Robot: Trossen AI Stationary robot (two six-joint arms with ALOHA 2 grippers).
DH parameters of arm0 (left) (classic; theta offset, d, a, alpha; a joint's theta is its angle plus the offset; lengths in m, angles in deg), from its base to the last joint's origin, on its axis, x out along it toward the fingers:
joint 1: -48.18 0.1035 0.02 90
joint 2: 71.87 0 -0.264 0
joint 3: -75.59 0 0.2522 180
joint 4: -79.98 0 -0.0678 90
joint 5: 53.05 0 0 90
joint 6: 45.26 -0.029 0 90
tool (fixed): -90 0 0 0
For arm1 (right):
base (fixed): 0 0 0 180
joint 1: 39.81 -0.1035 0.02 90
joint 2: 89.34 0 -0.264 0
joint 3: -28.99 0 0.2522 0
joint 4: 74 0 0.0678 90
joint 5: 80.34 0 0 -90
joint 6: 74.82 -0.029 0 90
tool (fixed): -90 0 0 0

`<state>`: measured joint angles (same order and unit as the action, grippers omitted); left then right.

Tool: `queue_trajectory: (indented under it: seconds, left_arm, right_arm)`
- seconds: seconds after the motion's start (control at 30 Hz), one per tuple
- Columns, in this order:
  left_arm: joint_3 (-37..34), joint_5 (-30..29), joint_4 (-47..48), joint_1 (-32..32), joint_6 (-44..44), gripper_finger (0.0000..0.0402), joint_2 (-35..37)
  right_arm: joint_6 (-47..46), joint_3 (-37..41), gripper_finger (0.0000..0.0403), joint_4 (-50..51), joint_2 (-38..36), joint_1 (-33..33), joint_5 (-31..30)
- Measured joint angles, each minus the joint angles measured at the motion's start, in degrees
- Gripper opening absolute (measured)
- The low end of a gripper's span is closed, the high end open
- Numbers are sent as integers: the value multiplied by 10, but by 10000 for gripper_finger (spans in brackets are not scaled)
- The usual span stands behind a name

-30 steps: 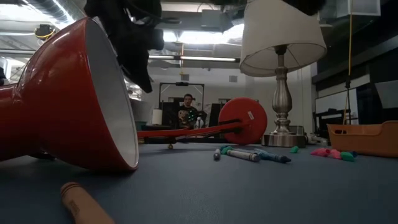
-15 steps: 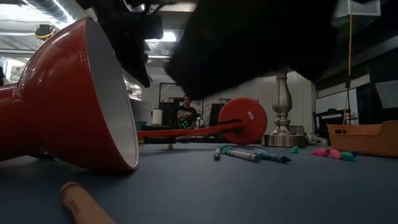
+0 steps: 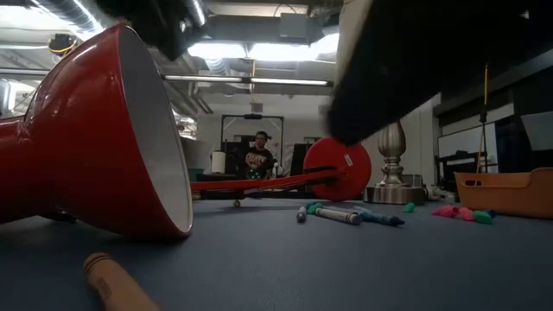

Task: Sort crayons
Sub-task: Put the brown crayon into the right orange bin

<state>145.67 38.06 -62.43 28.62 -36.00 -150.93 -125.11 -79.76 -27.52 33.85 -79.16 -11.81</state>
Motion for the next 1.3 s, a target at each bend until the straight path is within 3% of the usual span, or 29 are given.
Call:
queue_trajectory:
  seconds: [0.37,0.63,0.8,1.07,1.3]
  left_arm:
    - [0,-32,-189,-137,9,95,-40]
    - [0,-79,-301,-195,7,95,-128]
    - [0,-96,-339,-192,9,95,-161]
    - [84,-66,-307,-153,-8,95,-228]
    - [242,-28,-114,-128,-46,95,-330]
  right_arm:
    - [14,-124,33,249,-4,0,-77]
    - [70,-148,33,258,-4,3,-96]
    - [85,-148,33,262,-5,8,-89]
    - [102,-177,33,316,-28,5,-90]
    - [102,-205,33,405,-51,-5,-101]
